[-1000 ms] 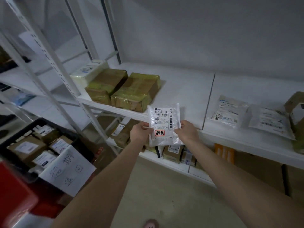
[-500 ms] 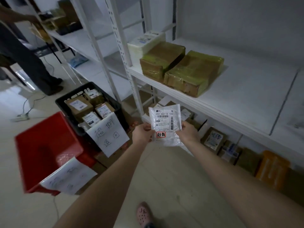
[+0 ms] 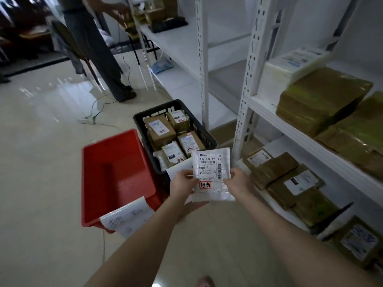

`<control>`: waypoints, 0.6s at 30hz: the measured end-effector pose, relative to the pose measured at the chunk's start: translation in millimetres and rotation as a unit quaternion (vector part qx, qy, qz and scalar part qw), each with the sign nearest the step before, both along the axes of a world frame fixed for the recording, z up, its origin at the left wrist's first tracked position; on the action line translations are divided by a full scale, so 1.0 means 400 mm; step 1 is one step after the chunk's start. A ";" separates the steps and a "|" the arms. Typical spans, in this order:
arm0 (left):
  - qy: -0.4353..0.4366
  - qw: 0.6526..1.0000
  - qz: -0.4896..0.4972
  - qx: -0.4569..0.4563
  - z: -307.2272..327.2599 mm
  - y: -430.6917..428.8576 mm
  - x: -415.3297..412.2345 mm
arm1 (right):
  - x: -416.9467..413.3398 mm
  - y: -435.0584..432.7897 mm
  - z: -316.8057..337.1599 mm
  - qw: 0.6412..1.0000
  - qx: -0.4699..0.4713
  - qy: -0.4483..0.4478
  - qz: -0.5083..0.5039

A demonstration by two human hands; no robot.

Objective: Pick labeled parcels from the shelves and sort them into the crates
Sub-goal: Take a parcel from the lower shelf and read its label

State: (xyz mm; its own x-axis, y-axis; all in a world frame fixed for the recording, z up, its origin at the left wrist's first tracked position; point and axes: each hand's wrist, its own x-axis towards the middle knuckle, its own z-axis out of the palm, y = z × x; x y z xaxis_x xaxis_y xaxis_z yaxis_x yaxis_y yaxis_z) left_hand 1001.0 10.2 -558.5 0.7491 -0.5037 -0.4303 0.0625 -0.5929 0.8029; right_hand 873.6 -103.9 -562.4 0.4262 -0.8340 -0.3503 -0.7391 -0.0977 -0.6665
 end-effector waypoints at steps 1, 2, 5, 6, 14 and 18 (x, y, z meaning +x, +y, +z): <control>0.001 1.000 0.006 0.002 -0.005 0.002 0.031 | 0.036 -0.004 -0.008 1.000 -0.003 0.001 0.002; 0.000 1.000 0.010 0.005 -0.010 0.005 0.059 | 0.068 -0.007 -0.017 1.000 -0.005 0.005 0.005; -0.010 1.000 0.015 0.020 -0.030 0.003 0.134 | 0.155 -0.014 -0.032 0.999 -0.011 0.020 0.027; -0.009 1.000 0.017 0.020 -0.037 -0.002 0.158 | 0.184 -0.020 -0.037 0.999 -0.005 0.013 0.032; 0.026 0.998 0.048 0.013 -0.099 -0.145 0.369 | 0.430 -0.179 -0.104 0.994 -0.027 0.071 0.085; 0.060 0.996 0.069 0.015 -0.170 -0.262 0.487 | 0.576 -0.296 -0.162 0.991 -0.027 0.088 0.097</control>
State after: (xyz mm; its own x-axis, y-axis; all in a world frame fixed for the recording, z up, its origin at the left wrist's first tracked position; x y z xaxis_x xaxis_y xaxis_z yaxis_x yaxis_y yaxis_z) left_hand 1195.8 -94.6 -626.5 0.7524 -0.3846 -0.5348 0.2400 -0.5960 0.7663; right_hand 1104.0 -222.2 -627.2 0.5176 -0.7615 -0.3902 -0.8065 -0.2819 -0.5197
